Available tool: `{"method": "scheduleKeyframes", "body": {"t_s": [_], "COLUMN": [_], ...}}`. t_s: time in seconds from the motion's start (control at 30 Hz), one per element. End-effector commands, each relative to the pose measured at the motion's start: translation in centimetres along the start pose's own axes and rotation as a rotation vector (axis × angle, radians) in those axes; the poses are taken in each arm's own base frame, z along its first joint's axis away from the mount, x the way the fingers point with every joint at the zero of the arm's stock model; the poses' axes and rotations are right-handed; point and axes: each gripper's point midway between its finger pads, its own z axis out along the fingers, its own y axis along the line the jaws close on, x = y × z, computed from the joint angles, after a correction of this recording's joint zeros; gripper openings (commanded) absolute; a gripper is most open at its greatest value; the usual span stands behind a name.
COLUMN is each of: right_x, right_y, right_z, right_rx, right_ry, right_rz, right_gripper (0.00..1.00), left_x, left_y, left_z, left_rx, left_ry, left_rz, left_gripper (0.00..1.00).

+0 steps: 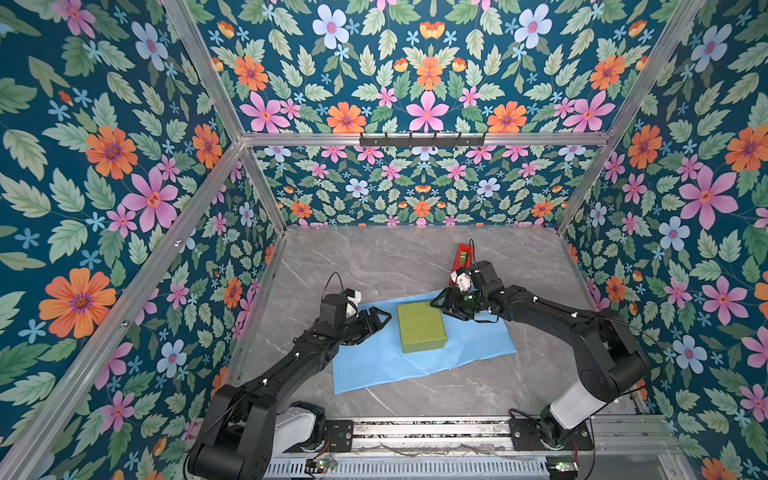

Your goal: Wrap the gift box in paper

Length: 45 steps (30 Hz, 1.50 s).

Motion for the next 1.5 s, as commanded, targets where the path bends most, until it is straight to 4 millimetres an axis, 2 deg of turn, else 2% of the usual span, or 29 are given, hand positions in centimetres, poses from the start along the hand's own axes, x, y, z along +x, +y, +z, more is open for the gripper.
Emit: {"method": "scheduleKeyframes", "body": {"t_s": [0.0,0.13,0.37,0.9,1.03,1.17,1.27,1.33,1.47], "right_x": [-0.5,-0.7,-0.6,-0.9,-0.8,-0.9,-0.5,0.3,2.6], "right_y": [-0.6,-0.7,-0.7,-0.5,-1.5,-2.8,-3.8,-5.5,-10.0], "right_z": [0.7,1.1,1.5,1.7,1.0,-0.9,-3.7,-6.0,-11.9], "right_rx": [0.026,0.030,0.018,0.017,0.068,0.106,0.158,0.244,0.456], "right_ry": [-0.007,0.001,0.013,0.017,0.010,-0.022,-0.055,-0.068,-0.121], "right_rz": [-0.003,-0.002,0.006,0.004,0.008,0.025,0.019,0.024,0.072], "right_gripper": [0.63,0.63,0.63,0.62,0.65,0.71,0.74,0.76,0.80], "left_x": [-2.2,-3.7,-3.7,-3.6,-3.8,-4.0,-4.4,-5.0,-6.7], "left_y": [0.9,3.1,5.1,6.6,6.6,6.5,5.9,5.2,3.0], "left_z": [0.9,2.7,4.6,5.2,5.1,4.9,4.6,4.4,3.7], "left_rx": [-0.014,-0.075,-0.106,-0.152,-0.158,-0.161,-0.158,-0.148,-0.105], "left_ry": [-0.046,-0.045,0.004,0.034,0.028,0.022,0.012,-0.005,-0.053], "left_rz": [0.015,0.007,-0.013,-0.008,-0.006,-0.001,0.008,0.018,0.037], "left_gripper": [0.76,0.72,0.69,0.68,0.69,0.70,0.73,0.76,0.84]}}
